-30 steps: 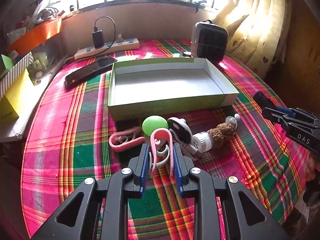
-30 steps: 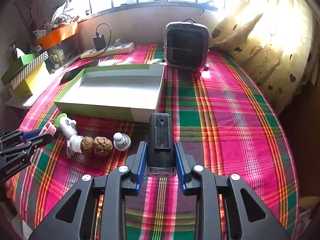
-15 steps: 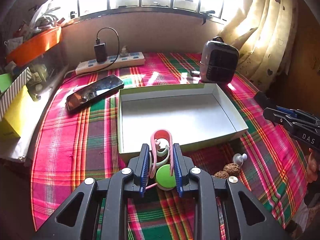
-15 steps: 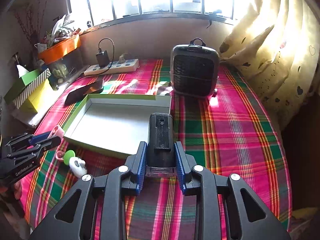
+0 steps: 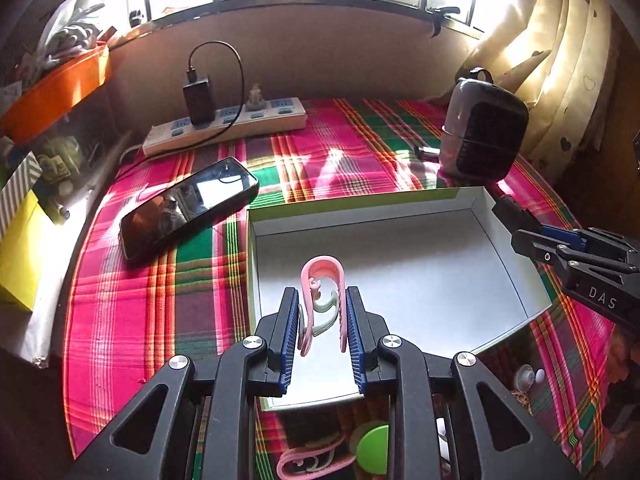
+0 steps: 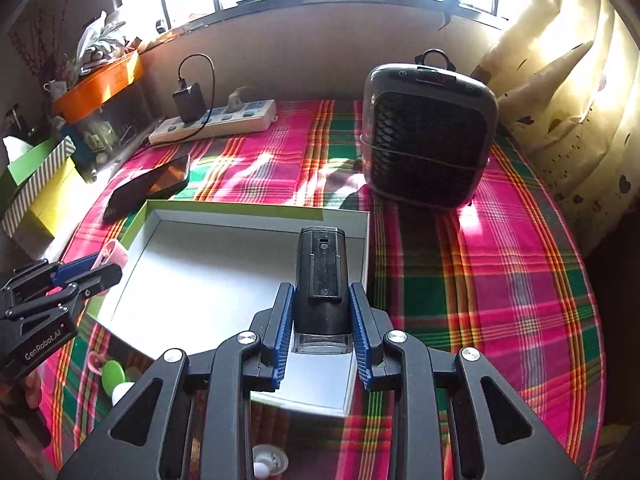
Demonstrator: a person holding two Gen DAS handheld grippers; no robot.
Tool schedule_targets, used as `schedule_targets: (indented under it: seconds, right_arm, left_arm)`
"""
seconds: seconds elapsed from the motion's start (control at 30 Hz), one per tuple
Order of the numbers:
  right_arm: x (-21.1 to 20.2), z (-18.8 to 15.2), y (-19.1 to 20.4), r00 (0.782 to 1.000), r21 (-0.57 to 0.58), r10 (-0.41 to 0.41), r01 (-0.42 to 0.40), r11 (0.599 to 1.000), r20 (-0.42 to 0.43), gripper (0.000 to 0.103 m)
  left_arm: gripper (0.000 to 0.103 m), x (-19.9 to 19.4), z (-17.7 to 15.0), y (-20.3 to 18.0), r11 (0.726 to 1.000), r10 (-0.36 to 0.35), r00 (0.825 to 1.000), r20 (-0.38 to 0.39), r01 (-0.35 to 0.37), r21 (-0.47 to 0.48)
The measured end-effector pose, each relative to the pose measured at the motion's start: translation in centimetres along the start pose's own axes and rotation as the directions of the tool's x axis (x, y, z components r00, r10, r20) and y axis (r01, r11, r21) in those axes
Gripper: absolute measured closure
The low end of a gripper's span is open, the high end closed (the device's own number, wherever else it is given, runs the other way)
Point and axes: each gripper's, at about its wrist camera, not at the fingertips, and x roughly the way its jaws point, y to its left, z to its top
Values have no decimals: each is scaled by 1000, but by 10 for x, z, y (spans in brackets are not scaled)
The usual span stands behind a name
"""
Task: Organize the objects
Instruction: 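Carry the black cylinder into the white box with the right tool while the left carries the pink clip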
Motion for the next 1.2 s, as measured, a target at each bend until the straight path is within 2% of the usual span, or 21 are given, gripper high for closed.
schedule_targets:
  seconds: [0.23, 0.57, 1.2]
  right_arm:
    - [30, 4, 2, 999, -10, -18, 17, 1000, -36, 75]
    - [42, 7, 9, 999, -27, -31, 30, 999, -34, 74]
    - [53, 6, 15, 999, -41, -32, 30, 999, -42, 74]
  left_arm:
    - [82, 29, 13, 5, 1000, 1, 1000, -30, -2, -5]
    - [82, 55, 20, 6, 999, 31, 998, -57, -31, 8]
    - [82, 66, 20, 4, 999, 46, 997, -63, -45, 25]
